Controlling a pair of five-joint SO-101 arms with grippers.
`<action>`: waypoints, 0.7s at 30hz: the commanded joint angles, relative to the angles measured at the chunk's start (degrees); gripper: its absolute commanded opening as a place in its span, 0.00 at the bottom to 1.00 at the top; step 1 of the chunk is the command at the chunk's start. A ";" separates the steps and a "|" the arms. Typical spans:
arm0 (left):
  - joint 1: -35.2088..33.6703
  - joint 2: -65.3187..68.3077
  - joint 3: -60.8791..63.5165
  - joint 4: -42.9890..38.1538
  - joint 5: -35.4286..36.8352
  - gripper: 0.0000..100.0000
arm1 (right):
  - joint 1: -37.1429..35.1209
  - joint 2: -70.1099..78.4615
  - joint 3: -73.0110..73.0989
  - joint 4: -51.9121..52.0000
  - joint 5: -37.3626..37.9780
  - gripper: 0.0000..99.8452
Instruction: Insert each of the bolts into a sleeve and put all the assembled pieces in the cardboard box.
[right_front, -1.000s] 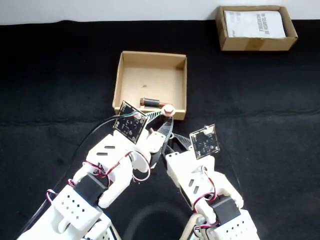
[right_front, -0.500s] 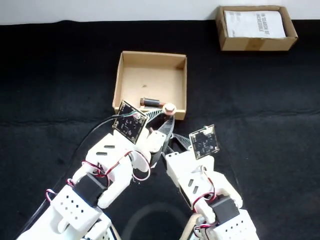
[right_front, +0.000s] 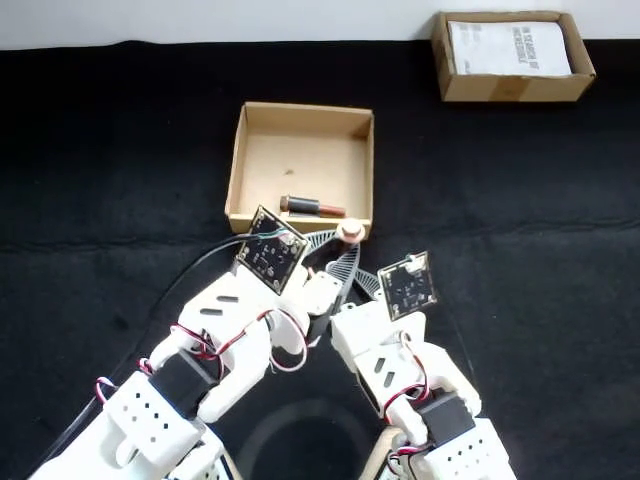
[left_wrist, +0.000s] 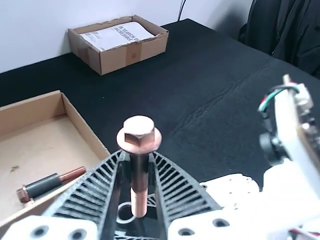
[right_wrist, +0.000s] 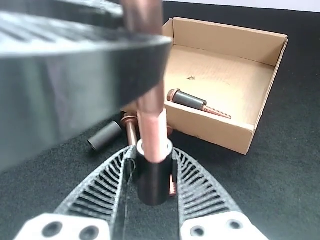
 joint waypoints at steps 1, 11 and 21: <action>0.75 -1.01 -2.42 0.44 1.05 0.01 | 0.57 -0.31 -0.22 -1.19 -0.18 0.01; -4.44 -1.01 -1.98 -3.43 -4.13 0.01 | 0.57 -0.31 -0.22 -0.92 -0.18 0.01; -3.12 -1.01 -0.22 -3.25 -0.26 0.01 | 0.57 -0.31 -0.57 -0.92 -0.18 0.01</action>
